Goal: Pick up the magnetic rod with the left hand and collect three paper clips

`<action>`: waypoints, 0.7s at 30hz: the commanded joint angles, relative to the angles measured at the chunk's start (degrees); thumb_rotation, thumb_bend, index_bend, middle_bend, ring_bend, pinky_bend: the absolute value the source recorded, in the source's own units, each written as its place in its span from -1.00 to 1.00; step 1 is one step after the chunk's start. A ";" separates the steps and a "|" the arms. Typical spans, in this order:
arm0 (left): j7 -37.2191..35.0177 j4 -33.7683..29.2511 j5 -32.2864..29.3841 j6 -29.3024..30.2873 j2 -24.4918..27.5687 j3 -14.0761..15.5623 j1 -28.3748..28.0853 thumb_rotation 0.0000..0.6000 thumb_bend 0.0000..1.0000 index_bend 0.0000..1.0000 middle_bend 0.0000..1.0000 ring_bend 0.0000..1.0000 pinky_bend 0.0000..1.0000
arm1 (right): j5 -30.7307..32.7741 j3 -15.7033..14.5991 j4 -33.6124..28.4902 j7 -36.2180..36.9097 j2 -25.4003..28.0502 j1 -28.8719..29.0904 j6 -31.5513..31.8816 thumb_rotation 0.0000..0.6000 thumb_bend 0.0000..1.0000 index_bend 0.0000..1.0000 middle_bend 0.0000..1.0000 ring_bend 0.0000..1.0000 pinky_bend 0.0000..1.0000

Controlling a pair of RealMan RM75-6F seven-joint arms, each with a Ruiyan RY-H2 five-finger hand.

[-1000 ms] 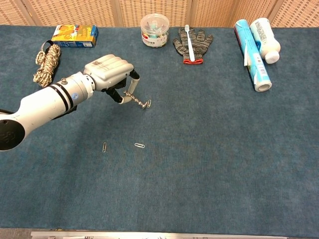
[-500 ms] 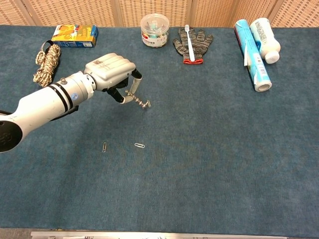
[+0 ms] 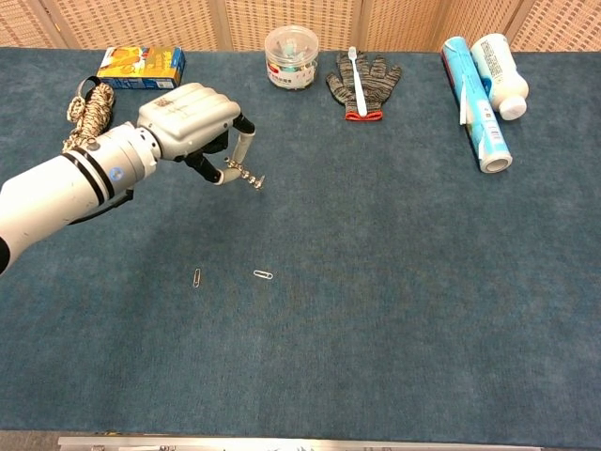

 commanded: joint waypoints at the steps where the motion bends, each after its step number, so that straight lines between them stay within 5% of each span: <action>1: 0.29 -1.19 0.21 1.07 1.55 0.33 0.90 1.00 -0.31 0.21 1.00 0.86 0.55 | 0.00 0.02 -0.01 -0.06 -0.04 0.05 -0.03 1.00 -1.00 -0.02 -0.28 -0.48 -0.11; 21: -5.02 -1.76 1.09 8.08 10.18 3.53 9.93 1.00 -0.32 0.22 1.00 0.86 0.55 | 0.23 0.03 -1.00 -1.38 0.05 0.39 -0.43 1.00 -1.00 -0.02 -0.28 -0.48 -0.11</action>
